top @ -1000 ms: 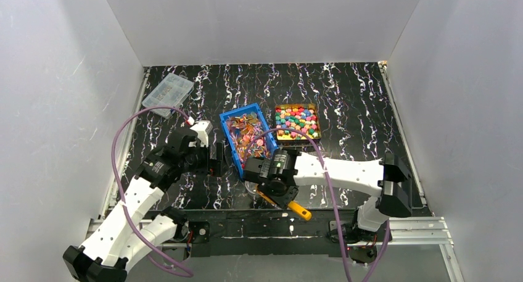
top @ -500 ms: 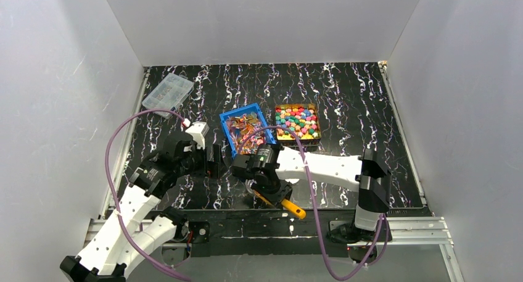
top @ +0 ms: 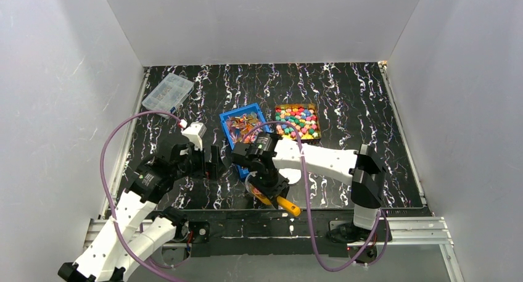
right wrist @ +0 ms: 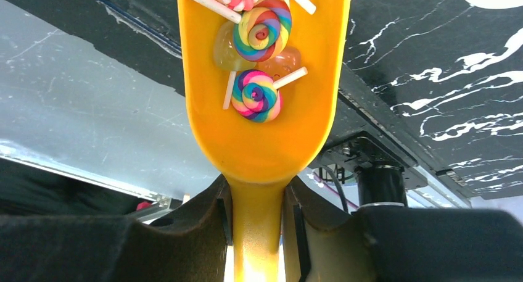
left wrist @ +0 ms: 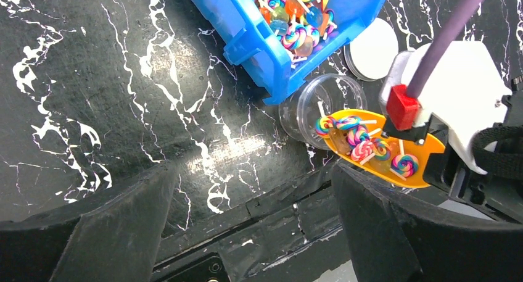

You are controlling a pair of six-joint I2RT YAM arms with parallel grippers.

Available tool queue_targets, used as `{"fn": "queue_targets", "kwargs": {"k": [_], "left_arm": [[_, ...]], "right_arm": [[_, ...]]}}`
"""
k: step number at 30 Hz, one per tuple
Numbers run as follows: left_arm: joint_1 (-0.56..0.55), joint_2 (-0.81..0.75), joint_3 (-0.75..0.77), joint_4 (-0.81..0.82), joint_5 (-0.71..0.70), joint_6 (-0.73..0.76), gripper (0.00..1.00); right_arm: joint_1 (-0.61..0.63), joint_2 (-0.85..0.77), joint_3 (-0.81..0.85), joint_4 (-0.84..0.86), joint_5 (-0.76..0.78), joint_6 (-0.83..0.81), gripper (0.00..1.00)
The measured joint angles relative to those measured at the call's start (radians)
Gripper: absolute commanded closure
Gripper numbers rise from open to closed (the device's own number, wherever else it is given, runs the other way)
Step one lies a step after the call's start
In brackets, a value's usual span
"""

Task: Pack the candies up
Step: Place the fake candies in the packing bottle.

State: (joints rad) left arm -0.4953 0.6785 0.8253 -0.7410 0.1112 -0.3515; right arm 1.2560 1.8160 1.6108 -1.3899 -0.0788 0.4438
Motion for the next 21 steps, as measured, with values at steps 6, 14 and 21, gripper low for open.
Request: {"fn": "queue_targets", "kwargs": {"k": [6, 14, 21], "left_arm": [[-0.020, -0.009, 0.000, 0.000, -0.008, 0.000, 0.02], [-0.053, -0.017, 0.000, 0.000, -0.026, -0.002, 0.02], [-0.077, -0.025, 0.000, -0.001, -0.041, -0.004, 0.02]], "right_arm": [[-0.036, 0.005, -0.003, 0.000, -0.072, 0.013, 0.99], [-0.086, 0.005, -0.003, 0.000, -0.142, 0.037, 0.99], [-0.132, 0.005, -0.011, 0.000, -0.210, 0.049, 0.99]]}}
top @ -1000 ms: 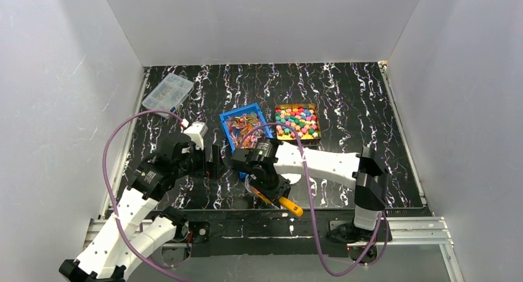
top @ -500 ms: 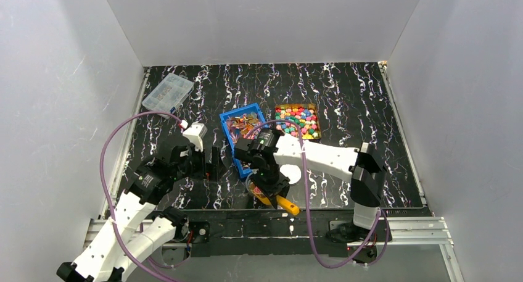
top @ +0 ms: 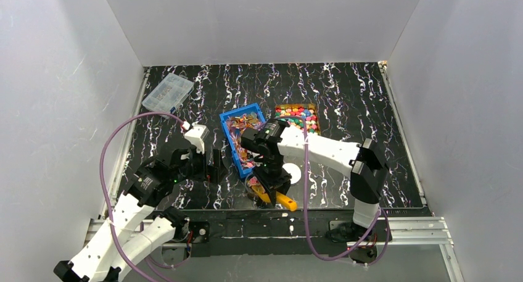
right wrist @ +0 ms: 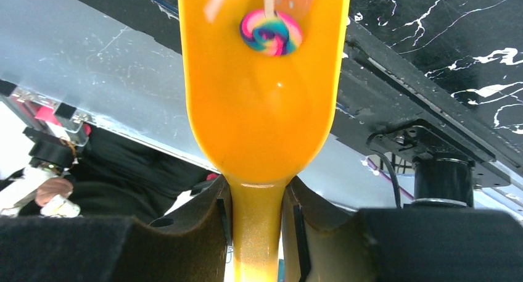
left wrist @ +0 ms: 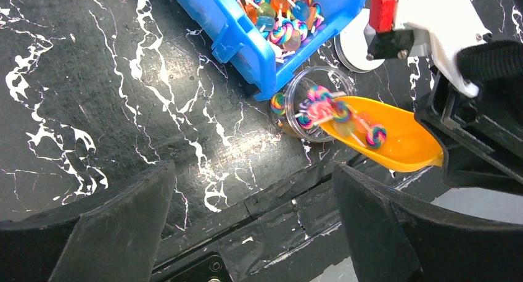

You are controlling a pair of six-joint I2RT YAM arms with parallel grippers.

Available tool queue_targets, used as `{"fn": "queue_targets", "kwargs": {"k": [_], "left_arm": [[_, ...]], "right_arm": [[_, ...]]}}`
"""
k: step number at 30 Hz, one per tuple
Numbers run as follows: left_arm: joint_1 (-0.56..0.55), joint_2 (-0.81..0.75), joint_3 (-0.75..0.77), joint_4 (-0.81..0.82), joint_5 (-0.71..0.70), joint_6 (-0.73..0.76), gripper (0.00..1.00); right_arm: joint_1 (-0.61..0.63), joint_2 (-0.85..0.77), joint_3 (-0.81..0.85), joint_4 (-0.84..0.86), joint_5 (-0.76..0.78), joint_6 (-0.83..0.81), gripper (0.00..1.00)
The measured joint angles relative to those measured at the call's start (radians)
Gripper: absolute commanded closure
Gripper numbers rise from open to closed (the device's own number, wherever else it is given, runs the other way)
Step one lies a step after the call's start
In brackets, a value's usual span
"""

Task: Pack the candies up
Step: Place the fake candies in the packing bottle.

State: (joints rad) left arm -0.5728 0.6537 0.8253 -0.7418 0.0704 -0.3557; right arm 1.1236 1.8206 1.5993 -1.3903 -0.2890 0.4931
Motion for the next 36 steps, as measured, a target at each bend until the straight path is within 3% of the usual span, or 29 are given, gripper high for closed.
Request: {"fn": "queue_targets", "kwargs": {"k": [19, 36], "left_arm": [[-0.020, -0.014, -0.002, 0.000, -0.011, -0.003, 0.02], [-0.020, 0.023, -0.002, 0.001, 0.001, -0.003, 0.02]], "right_arm": [[-0.076, -0.005, -0.011, 0.000, -0.115, 0.011, 0.99], [-0.077, -0.153, -0.014, 0.029, -0.014, 0.016, 0.99]]}}
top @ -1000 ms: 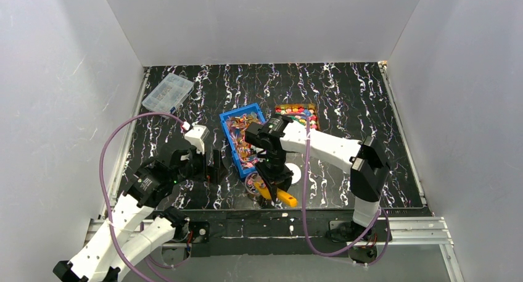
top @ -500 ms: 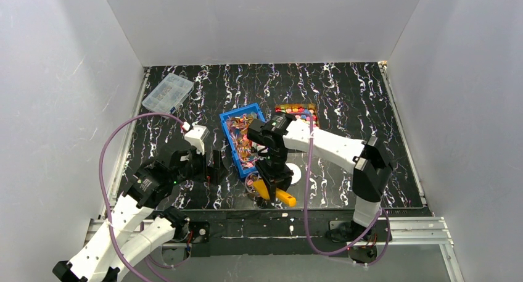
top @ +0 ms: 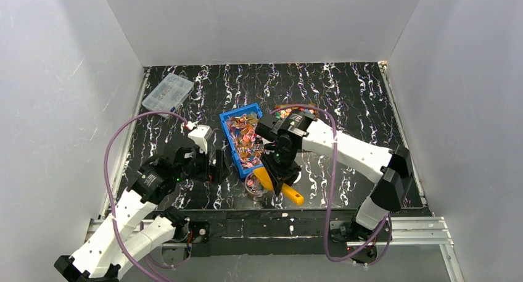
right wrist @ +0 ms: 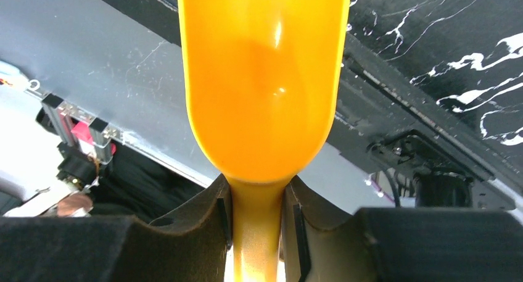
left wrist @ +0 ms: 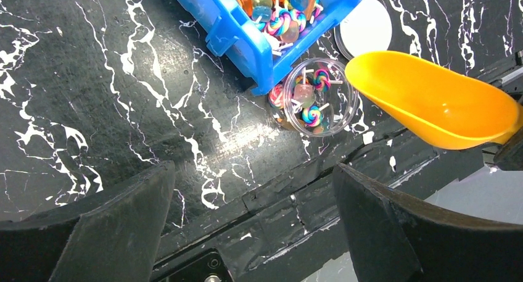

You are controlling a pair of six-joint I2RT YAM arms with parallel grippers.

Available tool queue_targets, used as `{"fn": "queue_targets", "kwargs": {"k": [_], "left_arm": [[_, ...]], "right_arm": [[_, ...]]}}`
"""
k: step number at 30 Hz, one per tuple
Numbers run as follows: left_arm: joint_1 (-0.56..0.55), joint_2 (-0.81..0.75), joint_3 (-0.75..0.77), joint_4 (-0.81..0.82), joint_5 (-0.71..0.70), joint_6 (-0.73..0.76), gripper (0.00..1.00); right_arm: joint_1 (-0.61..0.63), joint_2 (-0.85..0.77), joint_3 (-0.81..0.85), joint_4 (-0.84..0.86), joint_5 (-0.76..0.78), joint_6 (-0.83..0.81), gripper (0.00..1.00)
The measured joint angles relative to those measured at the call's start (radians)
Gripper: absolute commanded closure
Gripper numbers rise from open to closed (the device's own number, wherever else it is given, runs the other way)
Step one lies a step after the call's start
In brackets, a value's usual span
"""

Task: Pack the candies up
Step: Place the fake candies in the packing bottle, then adjust the spatula.

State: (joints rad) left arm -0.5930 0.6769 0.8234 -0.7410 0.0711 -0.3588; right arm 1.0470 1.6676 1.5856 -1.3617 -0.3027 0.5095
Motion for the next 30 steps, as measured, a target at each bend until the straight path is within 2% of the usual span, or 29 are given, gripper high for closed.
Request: {"fn": "queue_targets", "kwargs": {"k": [7, 15, 25, 30], "left_arm": [[0.000, 0.073, 0.016, -0.008, 0.042, -0.009, 0.02], [0.000, 0.120, 0.128, -0.039, 0.106, -0.052, 0.02], [0.000, 0.166, 0.159, -0.054, 0.237, -0.126, 0.02], [0.000, 0.169, 0.171, -0.062, 0.285, -0.152, 0.02]], "right_arm": [[0.048, -0.085, -0.082, 0.072, 0.086, -0.038, 0.99], [0.130, -0.192, -0.153, 0.176, 0.223, -0.100, 0.99], [0.314, -0.294, -0.274, 0.332, 0.399, -0.212, 0.99], [0.346, -0.323, -0.309, 0.391, 0.453, -0.257, 0.99]]}}
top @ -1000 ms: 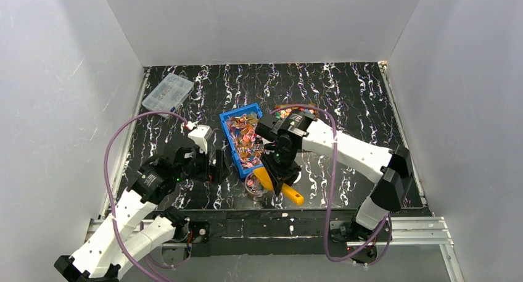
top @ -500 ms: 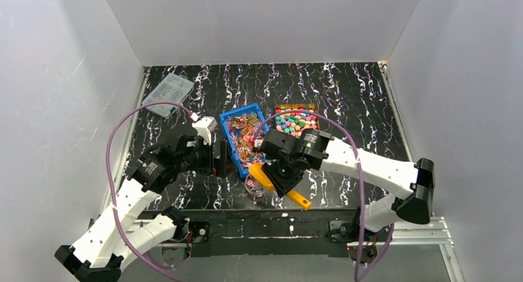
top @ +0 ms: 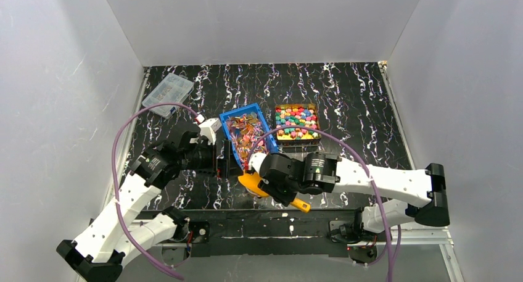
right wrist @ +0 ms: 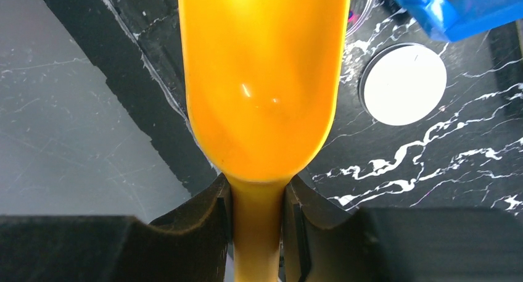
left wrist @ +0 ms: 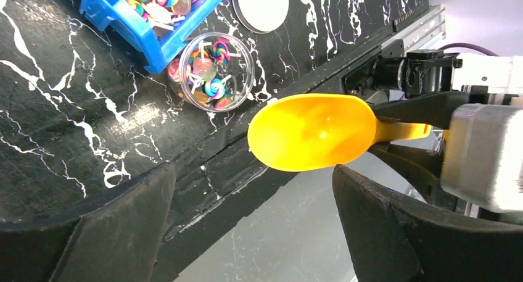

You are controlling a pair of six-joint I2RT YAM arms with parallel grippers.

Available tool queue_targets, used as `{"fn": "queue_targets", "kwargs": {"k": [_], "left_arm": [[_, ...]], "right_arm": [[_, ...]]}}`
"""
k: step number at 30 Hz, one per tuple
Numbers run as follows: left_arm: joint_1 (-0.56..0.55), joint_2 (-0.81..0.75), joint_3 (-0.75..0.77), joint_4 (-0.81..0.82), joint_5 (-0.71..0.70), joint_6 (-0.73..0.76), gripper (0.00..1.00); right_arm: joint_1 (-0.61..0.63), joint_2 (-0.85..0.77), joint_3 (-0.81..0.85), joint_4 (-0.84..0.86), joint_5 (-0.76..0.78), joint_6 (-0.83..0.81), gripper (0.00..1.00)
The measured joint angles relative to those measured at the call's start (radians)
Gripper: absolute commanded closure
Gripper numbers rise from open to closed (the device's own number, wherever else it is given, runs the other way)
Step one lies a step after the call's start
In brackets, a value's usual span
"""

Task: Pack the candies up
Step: Adjust the spatula.

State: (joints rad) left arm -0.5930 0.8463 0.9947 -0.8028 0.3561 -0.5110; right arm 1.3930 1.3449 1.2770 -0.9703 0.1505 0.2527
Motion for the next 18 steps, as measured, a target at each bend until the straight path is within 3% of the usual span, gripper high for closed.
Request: {"fn": "queue_targets", "kwargs": {"k": [18], "left_arm": [[0.000, 0.040, 0.002, -0.035, 0.029, -0.033, 0.02]], "right_arm": [[0.085, -0.202, -0.116, 0.167, 0.096, -0.104, 0.99]]}}
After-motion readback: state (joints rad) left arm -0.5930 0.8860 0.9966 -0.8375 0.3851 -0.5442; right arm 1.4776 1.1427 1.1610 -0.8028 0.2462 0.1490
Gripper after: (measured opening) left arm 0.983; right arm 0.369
